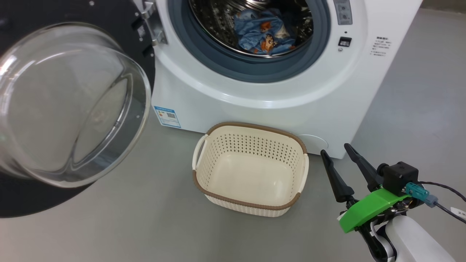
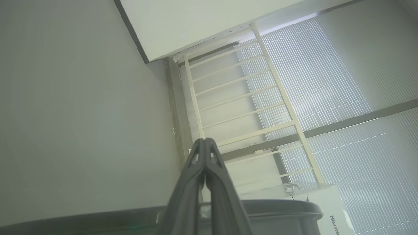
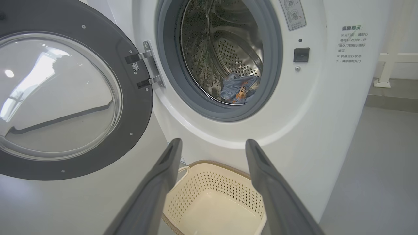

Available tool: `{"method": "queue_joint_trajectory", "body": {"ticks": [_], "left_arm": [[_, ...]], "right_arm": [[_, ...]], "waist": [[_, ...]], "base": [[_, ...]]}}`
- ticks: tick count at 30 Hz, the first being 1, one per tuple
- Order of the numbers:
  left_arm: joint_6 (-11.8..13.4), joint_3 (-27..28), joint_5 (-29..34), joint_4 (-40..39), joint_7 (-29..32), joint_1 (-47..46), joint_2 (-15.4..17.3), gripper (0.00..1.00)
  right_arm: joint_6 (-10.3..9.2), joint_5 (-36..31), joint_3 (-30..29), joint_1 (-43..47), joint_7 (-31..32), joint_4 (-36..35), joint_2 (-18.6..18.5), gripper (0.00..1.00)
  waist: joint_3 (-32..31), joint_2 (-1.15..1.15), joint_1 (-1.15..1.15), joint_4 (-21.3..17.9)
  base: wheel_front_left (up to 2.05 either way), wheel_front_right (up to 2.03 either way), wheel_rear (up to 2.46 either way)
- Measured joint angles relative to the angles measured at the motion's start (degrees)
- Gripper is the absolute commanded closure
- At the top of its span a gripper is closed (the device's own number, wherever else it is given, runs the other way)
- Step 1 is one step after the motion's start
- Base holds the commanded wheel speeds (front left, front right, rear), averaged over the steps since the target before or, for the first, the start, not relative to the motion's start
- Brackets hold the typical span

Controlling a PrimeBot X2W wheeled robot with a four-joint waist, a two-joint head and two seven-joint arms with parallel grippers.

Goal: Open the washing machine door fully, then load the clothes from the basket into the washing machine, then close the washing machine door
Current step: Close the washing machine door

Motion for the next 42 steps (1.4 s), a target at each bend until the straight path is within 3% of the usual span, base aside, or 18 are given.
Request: {"method": "queue_joint_trajectory", "body": {"ticks": [10, 18, 29, 42], "left_arm": [[0.0, -1.2, -0.1, 5.9, 3.0, -2.5, 2.8, 1.00], [0.0, -4.4, 0.1, 7.2, 9.5, -4.3, 3.7, 1.00], [0.0, -9.6, 0.6, 5.2, 24.7, -3.8, 5.1, 1.00], [0.0, -15.5, 0.2, -1.0, 43.4, 0.8, 4.4, 1.00]], "right_arm": [[0.00, -0.5, -0.4, -0.7, 0.0, 0.2, 0.0, 0.00], [0.00, -1.0, -0.4, -0.7, 0.0, 0.3, 0.1, 0.00], [0.00, -0.8, -0.2, -0.6, 0.0, 0.9, 0.6, 0.00], [0.00, 0.6, 0.0, 1.9, 0.0, 1.0, 1.5, 0.00]], "waist": [[1.7, 0.00, 0.00, -1.8], [1.8, 0.00, 0.00, -1.3], [-0.4, 0.00, 0.00, -0.3], [-4.4, 0.00, 0.00, 0.3]], "base": [[0.00, 0.00, 0.00], [0.00, 0.00, 0.00], [0.00, 0.00, 0.00], [0.00, 0.00, 0.00]]}}
